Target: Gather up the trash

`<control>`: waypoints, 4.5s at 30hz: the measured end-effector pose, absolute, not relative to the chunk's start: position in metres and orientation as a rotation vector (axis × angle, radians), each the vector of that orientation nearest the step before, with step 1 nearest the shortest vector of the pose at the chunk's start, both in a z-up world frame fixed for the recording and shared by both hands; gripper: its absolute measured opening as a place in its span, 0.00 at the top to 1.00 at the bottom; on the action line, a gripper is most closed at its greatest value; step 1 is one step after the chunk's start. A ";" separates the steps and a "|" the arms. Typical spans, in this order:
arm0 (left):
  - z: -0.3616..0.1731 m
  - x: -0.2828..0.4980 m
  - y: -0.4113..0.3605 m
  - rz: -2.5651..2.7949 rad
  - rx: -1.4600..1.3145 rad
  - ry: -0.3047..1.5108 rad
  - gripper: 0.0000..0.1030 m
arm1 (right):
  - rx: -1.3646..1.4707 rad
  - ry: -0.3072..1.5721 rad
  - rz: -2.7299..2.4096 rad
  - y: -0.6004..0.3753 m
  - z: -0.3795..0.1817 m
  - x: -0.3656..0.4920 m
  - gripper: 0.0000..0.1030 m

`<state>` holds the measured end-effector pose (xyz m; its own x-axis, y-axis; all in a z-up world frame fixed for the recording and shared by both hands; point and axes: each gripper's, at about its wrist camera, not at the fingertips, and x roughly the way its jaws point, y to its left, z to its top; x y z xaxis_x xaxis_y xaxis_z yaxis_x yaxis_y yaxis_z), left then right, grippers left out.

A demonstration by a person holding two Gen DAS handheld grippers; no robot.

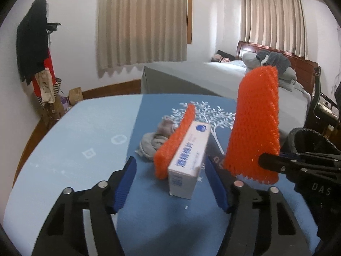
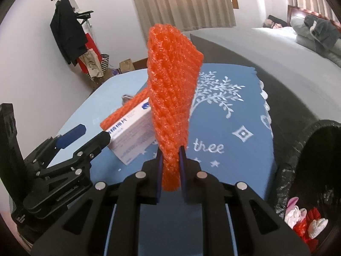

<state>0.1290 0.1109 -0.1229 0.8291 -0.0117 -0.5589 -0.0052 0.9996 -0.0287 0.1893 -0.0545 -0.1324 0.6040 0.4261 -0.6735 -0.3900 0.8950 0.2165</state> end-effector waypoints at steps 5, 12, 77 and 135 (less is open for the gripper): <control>-0.128 0.133 0.105 -0.004 -0.030 0.632 0.43 | 0.059 0.792 0.463 -0.063 -0.133 0.189 0.87; -0.132 0.135 0.096 -0.013 -0.022 0.652 0.56 | 0.072 0.792 0.457 -0.070 -0.134 0.188 0.87; -0.050 0.115 0.021 -0.241 -0.048 0.497 0.66 | 0.105 0.670 0.331 -0.148 -0.065 0.137 0.87; -0.056 0.127 -0.088 -0.370 0.056 0.508 0.09 | 0.208 0.629 -0.032 -0.301 -0.087 0.078 0.07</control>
<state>0.1267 -0.0877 -0.0559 0.8090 -0.3322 -0.4849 0.3597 0.9323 -0.0386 0.0780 -0.3010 -0.0868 0.8090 0.0330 -0.5868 0.0931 0.9786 0.1834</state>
